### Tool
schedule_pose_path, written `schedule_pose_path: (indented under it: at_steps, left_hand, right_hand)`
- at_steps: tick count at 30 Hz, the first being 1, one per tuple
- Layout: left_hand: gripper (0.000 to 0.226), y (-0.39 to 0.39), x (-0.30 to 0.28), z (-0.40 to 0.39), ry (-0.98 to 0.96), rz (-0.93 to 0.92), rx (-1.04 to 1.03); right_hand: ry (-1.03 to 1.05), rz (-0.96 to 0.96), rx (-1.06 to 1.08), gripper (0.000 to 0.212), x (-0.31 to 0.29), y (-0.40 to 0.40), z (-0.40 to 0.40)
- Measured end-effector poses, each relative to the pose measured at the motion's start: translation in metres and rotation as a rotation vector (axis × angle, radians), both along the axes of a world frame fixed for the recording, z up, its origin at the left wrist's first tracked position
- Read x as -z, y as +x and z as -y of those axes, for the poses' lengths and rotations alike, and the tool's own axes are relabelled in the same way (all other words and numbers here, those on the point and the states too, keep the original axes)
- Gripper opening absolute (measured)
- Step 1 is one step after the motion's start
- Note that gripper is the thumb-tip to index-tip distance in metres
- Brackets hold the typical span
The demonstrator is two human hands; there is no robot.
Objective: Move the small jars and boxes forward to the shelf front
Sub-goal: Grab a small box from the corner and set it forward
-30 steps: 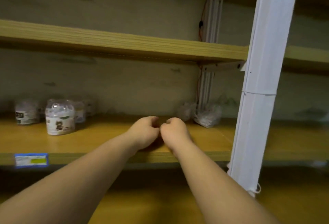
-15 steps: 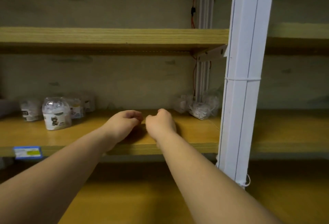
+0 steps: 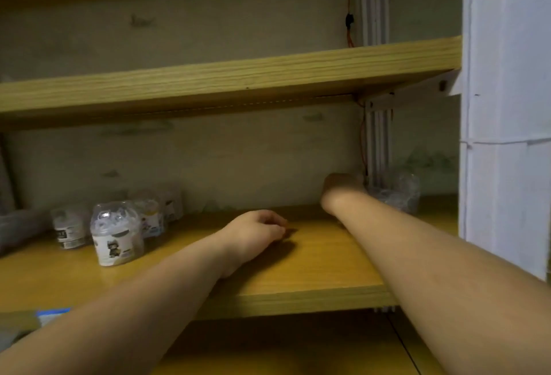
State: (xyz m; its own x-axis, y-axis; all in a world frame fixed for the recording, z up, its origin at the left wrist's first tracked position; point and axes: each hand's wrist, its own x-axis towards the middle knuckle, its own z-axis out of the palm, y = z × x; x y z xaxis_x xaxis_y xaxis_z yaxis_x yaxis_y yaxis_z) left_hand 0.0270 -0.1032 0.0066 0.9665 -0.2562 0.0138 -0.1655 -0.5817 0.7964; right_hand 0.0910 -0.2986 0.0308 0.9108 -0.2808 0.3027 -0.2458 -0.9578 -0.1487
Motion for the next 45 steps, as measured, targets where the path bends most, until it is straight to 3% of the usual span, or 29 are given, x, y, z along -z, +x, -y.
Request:
schedule_pose_path:
  at_steps: [3, 7, 12, 15, 19, 21, 32, 37, 45]
  left_hand:
    - [0.020, 0.035, 0.004, 0.001, -0.114, -0.038, 0.050]
    - [0.028, 0.084, 0.001, 0.008, -0.574, -0.189, -0.007]
    - [0.026, 0.123, 0.009, 0.007, -0.853, -0.225, -0.008]
    - [0.019, 0.134, 0.016, 0.004, -0.813, -0.134, -0.037]
    - [0.026, 0.138, 0.021, 0.007, -0.653, 0.032, -0.117]
    - [0.030, 0.135, 0.021, 0.008, -0.635, 0.045, -0.122]
    - [0.031, 0.118, 0.014, 0.009, -0.407, 0.136, -0.119]
    - [0.018, 0.060, -0.003, 0.006, -0.479, 0.086, -0.206]
    - [0.037, -0.052, 0.010, 0.003, -0.441, 0.211, -0.337]
  right_hand:
    - [-0.056, 0.008, -0.012, 0.032, 0.010, 0.013, -0.008]
    - [-0.161, 0.183, -0.226, 0.036, 0.013, 0.019, -0.018]
    - [-0.031, 0.322, -0.505, 0.035, 0.026, 0.029, -0.025]
    - [0.126, 0.346, -0.500, 0.032, 0.030, 0.030, -0.025]
    - [0.509, 0.434, -0.361, 0.035, 0.028, 0.032, -0.026]
    - [0.600, 0.429, -0.299, 0.037, 0.031, 0.034, -0.025]
    - [0.790, 0.473, -0.230, 0.020, 0.034, 0.026, -0.027]
    - [0.755, 0.431, -0.281, 0.021, 0.020, -0.025, -0.043]
    - [0.850, 0.426, -0.430, 0.030, 0.037, -0.116, -0.039]
